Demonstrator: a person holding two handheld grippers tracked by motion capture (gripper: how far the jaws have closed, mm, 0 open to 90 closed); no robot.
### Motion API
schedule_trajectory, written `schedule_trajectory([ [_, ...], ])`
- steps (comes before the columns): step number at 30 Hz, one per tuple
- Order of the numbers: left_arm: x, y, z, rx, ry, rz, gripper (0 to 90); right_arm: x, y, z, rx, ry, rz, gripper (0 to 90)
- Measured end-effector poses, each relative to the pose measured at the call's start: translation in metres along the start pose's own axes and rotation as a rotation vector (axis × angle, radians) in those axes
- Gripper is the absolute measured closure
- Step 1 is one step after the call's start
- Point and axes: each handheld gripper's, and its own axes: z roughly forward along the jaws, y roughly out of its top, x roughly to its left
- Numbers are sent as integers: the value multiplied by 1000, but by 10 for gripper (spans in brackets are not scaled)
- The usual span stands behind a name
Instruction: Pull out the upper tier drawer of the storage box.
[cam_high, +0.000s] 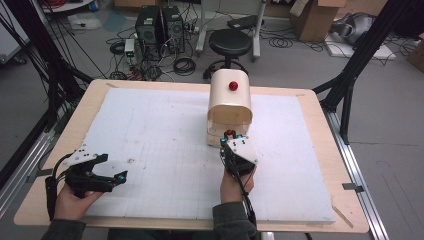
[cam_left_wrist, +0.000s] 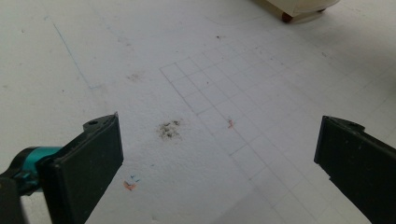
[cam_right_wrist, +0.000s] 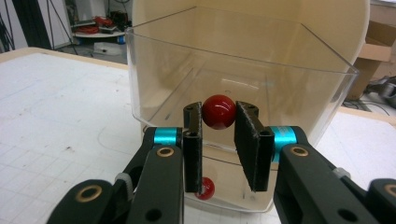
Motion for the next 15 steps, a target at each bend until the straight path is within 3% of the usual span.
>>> schedule_trajectory([
  [15,-1,1,1,1,0,3,17,-2,-2,-11,2,28,5,731],
])
